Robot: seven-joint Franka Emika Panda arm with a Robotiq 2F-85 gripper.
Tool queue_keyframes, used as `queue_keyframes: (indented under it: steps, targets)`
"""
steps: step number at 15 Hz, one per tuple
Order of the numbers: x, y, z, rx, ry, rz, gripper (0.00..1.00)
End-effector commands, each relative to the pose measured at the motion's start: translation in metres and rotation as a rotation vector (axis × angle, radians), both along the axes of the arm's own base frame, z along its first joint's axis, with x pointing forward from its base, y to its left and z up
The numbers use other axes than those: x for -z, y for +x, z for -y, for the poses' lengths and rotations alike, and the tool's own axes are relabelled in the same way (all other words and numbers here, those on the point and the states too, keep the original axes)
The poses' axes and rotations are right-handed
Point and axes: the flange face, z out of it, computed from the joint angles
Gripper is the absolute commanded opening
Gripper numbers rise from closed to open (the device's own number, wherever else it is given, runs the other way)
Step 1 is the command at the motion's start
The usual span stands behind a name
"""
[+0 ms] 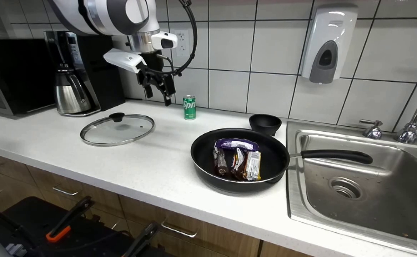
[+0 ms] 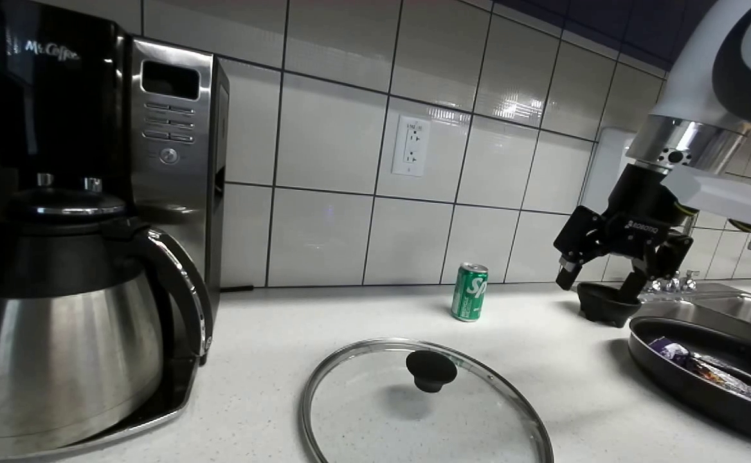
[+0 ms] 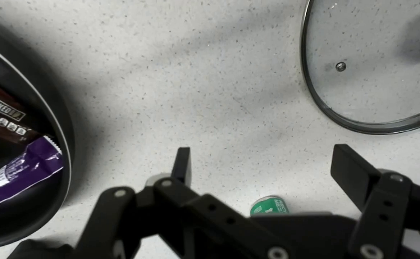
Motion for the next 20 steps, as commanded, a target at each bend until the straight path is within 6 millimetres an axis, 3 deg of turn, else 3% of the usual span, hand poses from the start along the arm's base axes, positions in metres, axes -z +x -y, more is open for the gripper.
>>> queue_keyframes:
  steps: [1,5,13,20]
  targets:
    - [-0.011,0.019,-0.035,-0.085,0.010,0.050,1.00]
    - [-0.014,0.042,-0.082,-0.169,0.026,0.115,1.00]
    - [0.018,0.071,-0.144,-0.251,0.053,0.116,1.00]
    - [0.017,0.078,-0.204,-0.370,0.068,0.098,1.00]
